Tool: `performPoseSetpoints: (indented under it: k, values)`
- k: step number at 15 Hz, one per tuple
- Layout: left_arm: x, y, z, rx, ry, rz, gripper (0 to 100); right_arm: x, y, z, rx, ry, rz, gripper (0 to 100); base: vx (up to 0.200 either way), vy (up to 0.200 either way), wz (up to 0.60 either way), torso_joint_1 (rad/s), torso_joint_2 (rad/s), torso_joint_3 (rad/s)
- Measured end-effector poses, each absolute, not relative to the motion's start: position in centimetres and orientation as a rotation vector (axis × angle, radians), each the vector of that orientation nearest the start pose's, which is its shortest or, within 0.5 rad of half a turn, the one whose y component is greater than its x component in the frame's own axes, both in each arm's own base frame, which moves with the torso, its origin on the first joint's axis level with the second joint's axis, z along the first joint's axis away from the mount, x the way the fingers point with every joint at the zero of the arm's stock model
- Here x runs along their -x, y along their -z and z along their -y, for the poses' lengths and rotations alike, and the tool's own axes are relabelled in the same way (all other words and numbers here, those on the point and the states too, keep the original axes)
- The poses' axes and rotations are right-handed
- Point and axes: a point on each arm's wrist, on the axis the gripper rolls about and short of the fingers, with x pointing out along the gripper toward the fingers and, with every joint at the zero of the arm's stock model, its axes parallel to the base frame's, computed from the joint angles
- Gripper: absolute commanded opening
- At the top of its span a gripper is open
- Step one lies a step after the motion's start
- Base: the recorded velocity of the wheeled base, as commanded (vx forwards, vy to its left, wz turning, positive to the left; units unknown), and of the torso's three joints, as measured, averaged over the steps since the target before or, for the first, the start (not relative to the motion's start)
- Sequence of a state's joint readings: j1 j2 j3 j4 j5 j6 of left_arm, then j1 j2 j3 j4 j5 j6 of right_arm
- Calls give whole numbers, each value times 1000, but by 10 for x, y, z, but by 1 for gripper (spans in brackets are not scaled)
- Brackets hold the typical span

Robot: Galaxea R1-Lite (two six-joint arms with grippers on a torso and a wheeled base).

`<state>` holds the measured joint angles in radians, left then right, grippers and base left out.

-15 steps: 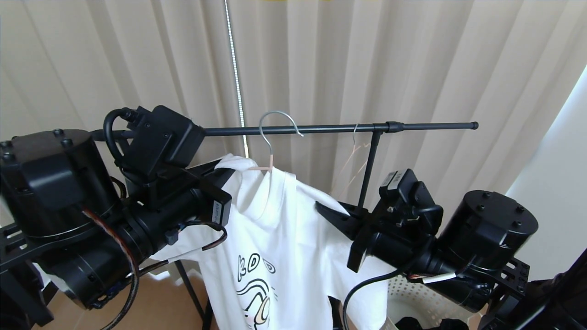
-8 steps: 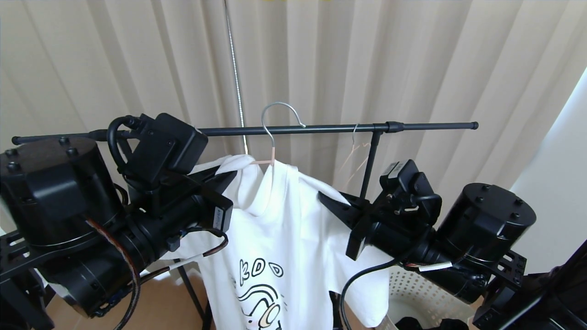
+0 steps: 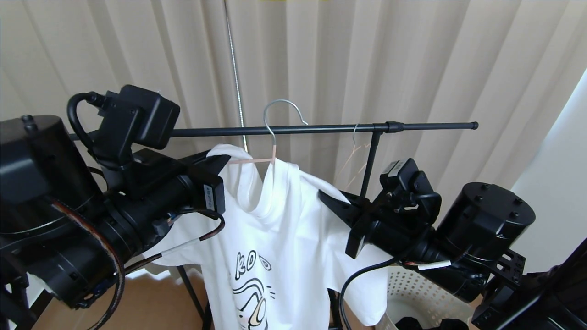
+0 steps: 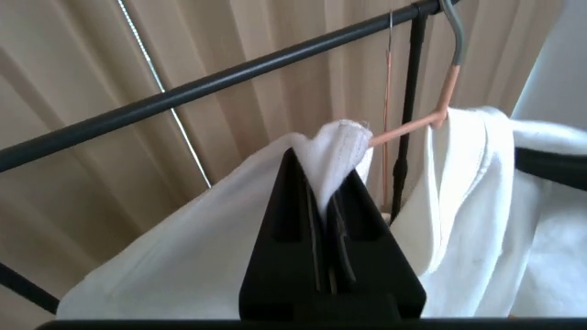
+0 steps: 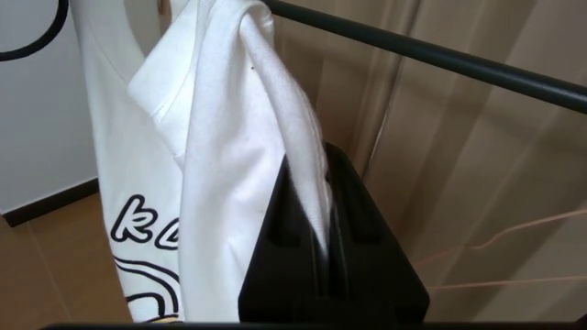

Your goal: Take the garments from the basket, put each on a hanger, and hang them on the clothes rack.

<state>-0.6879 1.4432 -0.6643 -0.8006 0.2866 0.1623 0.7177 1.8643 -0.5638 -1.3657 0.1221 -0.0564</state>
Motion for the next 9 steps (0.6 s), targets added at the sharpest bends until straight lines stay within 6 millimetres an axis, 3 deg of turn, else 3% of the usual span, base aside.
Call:
performPoseSetpoints:
  k: [4, 9]
  values:
    - [-181, -237, 141, -115, 402, -10, 0, -233, -146, -205, 32, -810, 92, 0, 0, 0, 0, 0, 0, 0]
    - [-174, -223, 141, -112, 425, -97, 0, -235, -147, -206, 29, -806, 96, 0, 0, 0, 0, 0, 0, 0]
